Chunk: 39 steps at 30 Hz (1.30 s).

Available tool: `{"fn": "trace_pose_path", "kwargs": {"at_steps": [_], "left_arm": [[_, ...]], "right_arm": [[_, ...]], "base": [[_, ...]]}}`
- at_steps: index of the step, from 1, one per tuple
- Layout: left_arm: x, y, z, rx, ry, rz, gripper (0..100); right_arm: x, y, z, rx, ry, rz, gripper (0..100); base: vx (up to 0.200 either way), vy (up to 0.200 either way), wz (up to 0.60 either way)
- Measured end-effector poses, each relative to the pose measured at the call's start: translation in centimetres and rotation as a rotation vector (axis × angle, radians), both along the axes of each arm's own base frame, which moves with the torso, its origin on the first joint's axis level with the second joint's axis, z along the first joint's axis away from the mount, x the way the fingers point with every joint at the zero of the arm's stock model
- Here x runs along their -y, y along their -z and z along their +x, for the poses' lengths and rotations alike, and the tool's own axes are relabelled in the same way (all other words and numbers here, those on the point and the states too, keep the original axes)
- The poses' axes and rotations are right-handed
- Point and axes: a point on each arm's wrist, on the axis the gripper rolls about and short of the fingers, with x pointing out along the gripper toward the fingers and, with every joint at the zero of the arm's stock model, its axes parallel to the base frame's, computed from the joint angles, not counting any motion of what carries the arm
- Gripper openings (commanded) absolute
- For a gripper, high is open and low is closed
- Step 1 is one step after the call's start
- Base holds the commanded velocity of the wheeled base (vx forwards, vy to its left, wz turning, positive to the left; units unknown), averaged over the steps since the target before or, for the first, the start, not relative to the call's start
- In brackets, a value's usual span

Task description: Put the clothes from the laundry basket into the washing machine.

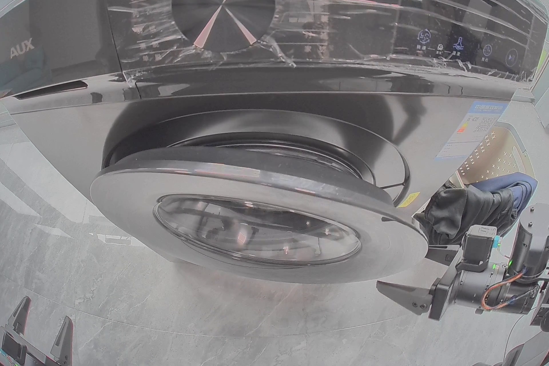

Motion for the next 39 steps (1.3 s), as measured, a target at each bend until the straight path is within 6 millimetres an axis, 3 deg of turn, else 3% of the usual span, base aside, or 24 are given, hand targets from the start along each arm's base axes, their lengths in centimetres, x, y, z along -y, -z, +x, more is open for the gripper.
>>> {"fn": "trace_pose_path", "kwargs": {"at_steps": [7,13,17,28,34,39], "left_arm": [[0.0,0.0,0.0,0.0,0.0,0.0,100],[0.0,0.0,0.0,0.0,0.0,0.0,100],[0.0,0.0,0.0,0.0,0.0,0.0,100],[0.0,0.0,0.0,0.0,0.0,0.0,100],[0.0,0.0,0.0,0.0,0.0,0.0,100],[0.0,0.0,0.0,0.0,0.0,0.0,100]], "right_arm": [[0.5,0.6,-0.9,-0.011,-0.014,-0.014,100],[0.2,0.1,0.1,0.0,0.016,-0.009,100],[-0.1,0.4,0.5,-0.014,0.016,-0.019,100],[-0.2,1.3,-0.8,-0.046,-0.042,-0.037,100],[-0.5,0.9,-0.4,-0.032,-0.039,-0.03,100],[-1.2,0.9,0.1,-0.03,-0.048,-0.028,100]], "base": [[0.0,0.0,0.0],[-0.2,0.0,0.0],[0.0,0.0,0.0],[0.0,0.0,0.0],[-0.2,0.0,0.0],[0.0,0.0,0.0]]}}
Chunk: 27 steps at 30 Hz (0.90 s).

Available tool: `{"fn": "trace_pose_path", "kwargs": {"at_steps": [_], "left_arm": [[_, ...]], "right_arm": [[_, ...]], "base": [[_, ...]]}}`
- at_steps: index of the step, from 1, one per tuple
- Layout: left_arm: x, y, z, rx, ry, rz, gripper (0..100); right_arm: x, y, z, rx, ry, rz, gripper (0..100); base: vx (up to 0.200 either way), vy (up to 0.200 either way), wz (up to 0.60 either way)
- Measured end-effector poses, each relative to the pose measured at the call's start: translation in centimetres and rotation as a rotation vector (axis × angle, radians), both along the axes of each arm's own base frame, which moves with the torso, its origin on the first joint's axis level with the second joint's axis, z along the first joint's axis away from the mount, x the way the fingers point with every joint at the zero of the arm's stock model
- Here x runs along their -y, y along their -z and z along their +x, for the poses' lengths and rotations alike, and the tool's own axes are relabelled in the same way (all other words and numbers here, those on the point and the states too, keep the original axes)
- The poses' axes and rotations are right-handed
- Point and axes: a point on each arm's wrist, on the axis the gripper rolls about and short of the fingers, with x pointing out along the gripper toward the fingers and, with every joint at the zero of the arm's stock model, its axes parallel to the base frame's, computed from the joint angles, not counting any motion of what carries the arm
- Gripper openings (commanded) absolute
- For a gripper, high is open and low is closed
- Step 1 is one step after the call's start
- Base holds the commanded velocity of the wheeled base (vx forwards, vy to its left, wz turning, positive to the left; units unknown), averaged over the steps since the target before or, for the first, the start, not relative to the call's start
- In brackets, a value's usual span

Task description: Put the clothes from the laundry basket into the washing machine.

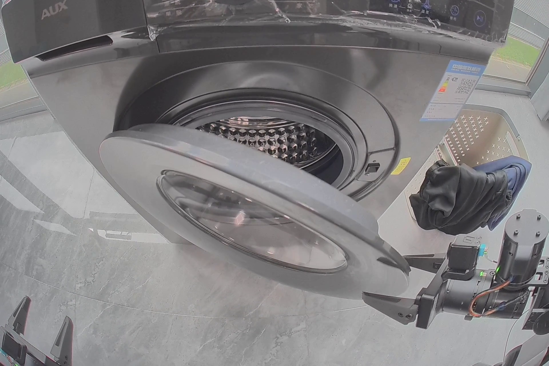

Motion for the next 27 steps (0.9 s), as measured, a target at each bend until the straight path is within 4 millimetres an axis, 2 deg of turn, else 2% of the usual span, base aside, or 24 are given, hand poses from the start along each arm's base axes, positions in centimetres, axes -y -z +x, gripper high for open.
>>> {"fn": "trace_pose_path", "kwargs": {"at_steps": [16,25,27], "left_arm": [[0.0,0.0,0.0,0.0,0.0,0.0,100],[0.0,0.0,0.0,0.0,0.0,0.0,100],[0.0,0.0,0.0,0.0,0.0,0.0,100]], "right_arm": [[-0.9,0.9,-1.3,-0.013,-0.091,0.005,100],[-1.1,0.7,-0.3,0.0,-0.062,0.002,100],[-1.4,0.7,-0.2,-0.003,-0.067,0.001,100]], "base": [[0.0,0.0,0.0],[-0.2,0.0,0.0],[0.0,0.0,0.0]]}}
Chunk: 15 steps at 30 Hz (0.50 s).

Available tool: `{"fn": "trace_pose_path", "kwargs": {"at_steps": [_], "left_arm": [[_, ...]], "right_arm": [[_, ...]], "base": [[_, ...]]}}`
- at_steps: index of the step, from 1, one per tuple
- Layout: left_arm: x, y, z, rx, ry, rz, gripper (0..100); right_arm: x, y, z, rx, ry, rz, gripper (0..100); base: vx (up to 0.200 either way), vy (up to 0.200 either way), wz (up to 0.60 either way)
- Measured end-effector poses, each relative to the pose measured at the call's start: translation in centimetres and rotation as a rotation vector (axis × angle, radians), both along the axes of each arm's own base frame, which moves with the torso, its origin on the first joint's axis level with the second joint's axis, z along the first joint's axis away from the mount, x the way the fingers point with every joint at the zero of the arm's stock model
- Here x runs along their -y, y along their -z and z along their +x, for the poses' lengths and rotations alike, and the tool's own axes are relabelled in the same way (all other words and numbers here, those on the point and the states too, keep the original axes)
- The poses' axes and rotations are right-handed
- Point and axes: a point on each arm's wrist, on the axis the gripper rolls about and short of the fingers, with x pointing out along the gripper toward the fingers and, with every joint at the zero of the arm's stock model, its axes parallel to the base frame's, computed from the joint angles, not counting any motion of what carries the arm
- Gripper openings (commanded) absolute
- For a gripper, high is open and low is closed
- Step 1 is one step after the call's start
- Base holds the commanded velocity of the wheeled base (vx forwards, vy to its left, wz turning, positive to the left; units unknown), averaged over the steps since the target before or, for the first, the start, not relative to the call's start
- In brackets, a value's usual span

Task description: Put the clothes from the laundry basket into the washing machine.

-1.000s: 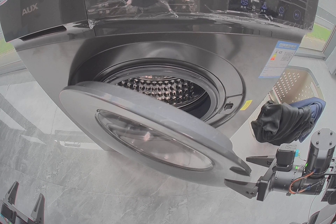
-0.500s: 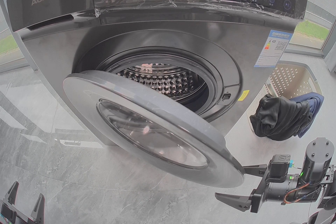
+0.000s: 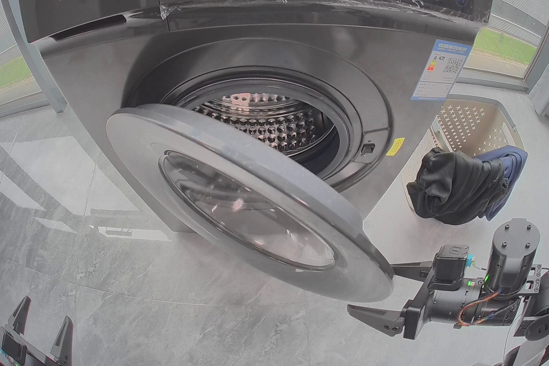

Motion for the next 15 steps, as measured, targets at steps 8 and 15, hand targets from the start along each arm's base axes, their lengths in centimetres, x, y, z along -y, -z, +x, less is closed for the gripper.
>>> {"fn": "trace_pose_path", "kwargs": {"at_steps": [8,15], "left_arm": [[0.0,0.0,0.0,0.0,0.0,0.0,100],[0.0,0.0,0.0,0.0,0.0,0.0,100]], "right_arm": [[-1.1,0.5,-0.5,-0.015,-0.052,-0.002,100],[-0.1,1.6,-1.1,-0.045,-0.039,-0.046,100]], "base": [[0.0,0.0,0.0],[0.0,0.0,0.0]]}}
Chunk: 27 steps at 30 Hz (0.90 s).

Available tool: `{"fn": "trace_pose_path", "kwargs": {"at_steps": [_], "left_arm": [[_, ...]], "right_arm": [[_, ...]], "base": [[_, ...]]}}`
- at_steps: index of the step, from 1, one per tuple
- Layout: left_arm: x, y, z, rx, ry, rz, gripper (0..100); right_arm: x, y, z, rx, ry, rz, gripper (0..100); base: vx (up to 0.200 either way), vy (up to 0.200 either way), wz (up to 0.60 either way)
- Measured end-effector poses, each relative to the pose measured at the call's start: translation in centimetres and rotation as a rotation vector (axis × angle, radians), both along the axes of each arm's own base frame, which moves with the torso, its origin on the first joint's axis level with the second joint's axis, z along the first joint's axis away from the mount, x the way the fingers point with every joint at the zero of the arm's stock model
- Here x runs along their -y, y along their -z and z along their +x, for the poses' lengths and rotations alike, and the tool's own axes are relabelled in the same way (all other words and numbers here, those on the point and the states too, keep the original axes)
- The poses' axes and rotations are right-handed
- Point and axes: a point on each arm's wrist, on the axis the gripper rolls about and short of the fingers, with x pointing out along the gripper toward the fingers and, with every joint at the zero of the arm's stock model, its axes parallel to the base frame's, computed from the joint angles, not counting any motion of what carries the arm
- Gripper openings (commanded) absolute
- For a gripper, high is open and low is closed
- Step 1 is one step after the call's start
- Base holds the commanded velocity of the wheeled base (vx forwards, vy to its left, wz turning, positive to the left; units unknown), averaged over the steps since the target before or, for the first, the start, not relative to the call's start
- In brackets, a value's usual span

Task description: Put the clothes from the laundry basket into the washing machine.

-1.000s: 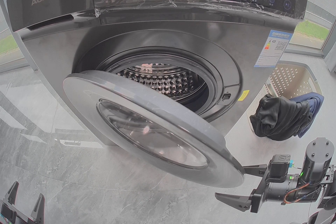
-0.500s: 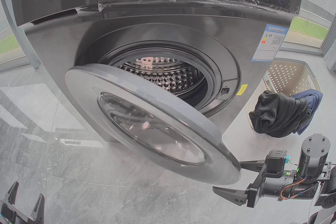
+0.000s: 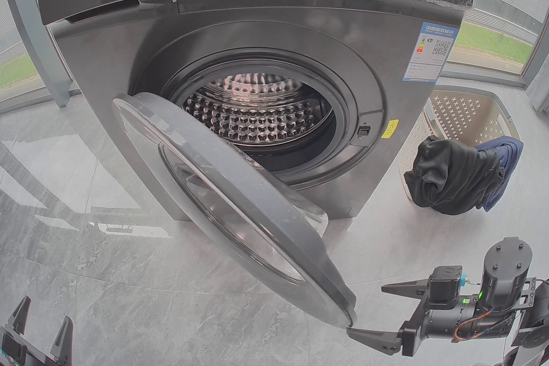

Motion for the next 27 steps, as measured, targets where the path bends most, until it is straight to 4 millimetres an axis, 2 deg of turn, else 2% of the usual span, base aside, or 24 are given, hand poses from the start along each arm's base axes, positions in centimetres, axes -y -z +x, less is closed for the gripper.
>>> {"fn": "trace_pose_path", "kwargs": {"at_steps": [5,10,16,20,24,27], "left_arm": [[0.0,0.0,0.0,0.0,0.0,0.0,100],[0.0,0.0,0.0,0.0,0.0,0.0,100],[0.0,0.0,0.0,0.0,0.0,0.0,100],[0.0,0.0,0.0,0.003,0.001,0.006,100],[0.0,0.2,0.0,-0.011,-0.004,0.01,100],[0.0,0.0,0.0,-0.002,-0.002,0.002,100]], "right_arm": [[2.0,1.4,-0.7,-0.043,0.05,-0.059,100],[3.0,1.3,0.2,-0.039,0.126,-0.056,100],[1.9,-0.1,3.2,0.009,0.19,-0.01,100],[0.5,-0.4,5.5,0.023,0.207,0.006,100],[0.2,0.0,5.7,0.003,0.202,-0.018,100],[-0.7,-0.1,5.9,0.009,0.179,-0.008,100]], "base": [[0.0,0.0,0.0],[0.0,0.0,0.0],[-0.2,0.0,0.0],[0.0,0.0,0.0],[0.0,0.0,0.0],[0.0,0.0,0.0]]}}
